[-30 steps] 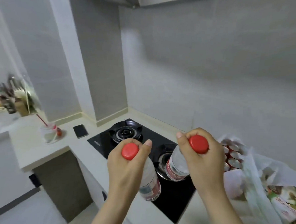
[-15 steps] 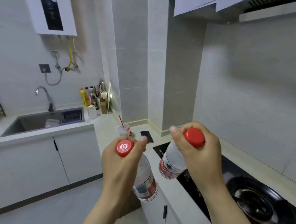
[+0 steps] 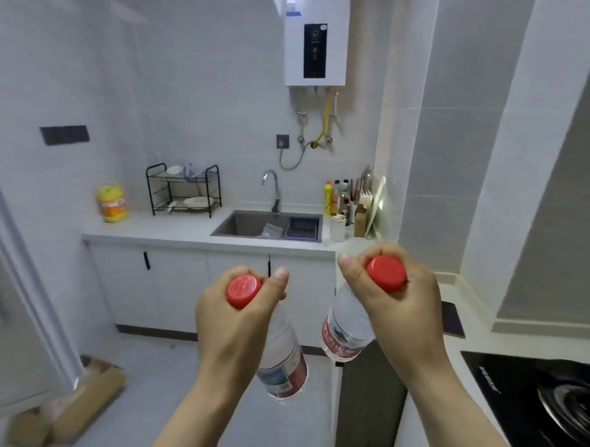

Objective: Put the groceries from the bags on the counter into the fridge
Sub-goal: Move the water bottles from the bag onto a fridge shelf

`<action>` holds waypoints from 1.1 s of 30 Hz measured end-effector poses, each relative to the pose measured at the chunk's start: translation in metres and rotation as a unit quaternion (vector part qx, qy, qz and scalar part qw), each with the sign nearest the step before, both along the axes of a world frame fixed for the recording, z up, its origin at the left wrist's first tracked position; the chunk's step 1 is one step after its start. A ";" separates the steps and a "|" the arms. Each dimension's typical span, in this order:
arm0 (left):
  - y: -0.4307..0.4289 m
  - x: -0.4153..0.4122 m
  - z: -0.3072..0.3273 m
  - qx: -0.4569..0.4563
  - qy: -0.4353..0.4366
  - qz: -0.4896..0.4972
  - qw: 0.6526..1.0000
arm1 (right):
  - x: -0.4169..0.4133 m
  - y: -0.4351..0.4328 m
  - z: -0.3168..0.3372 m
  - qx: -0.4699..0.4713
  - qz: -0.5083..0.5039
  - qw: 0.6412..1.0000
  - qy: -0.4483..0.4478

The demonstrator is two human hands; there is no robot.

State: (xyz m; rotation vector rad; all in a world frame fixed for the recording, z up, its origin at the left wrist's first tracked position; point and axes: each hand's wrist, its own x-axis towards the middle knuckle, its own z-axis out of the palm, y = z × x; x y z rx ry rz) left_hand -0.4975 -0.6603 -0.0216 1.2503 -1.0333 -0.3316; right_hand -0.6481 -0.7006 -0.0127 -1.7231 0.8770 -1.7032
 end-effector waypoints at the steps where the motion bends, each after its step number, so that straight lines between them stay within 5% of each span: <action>1: 0.001 0.004 0.002 0.002 -0.001 0.014 1.000 | 0.006 -0.005 0.001 -0.003 0.016 1.000 -0.002; 15: 0.073 0.036 0.013 0.014 0.001 0.337 0.941 | 0.103 -0.022 0.010 -0.025 0.343 0.939 0.008; 33: 0.297 0.080 0.032 -0.001 -0.025 0.571 0.821 | 0.222 0.172 0.031 -0.050 0.582 0.812 -0.017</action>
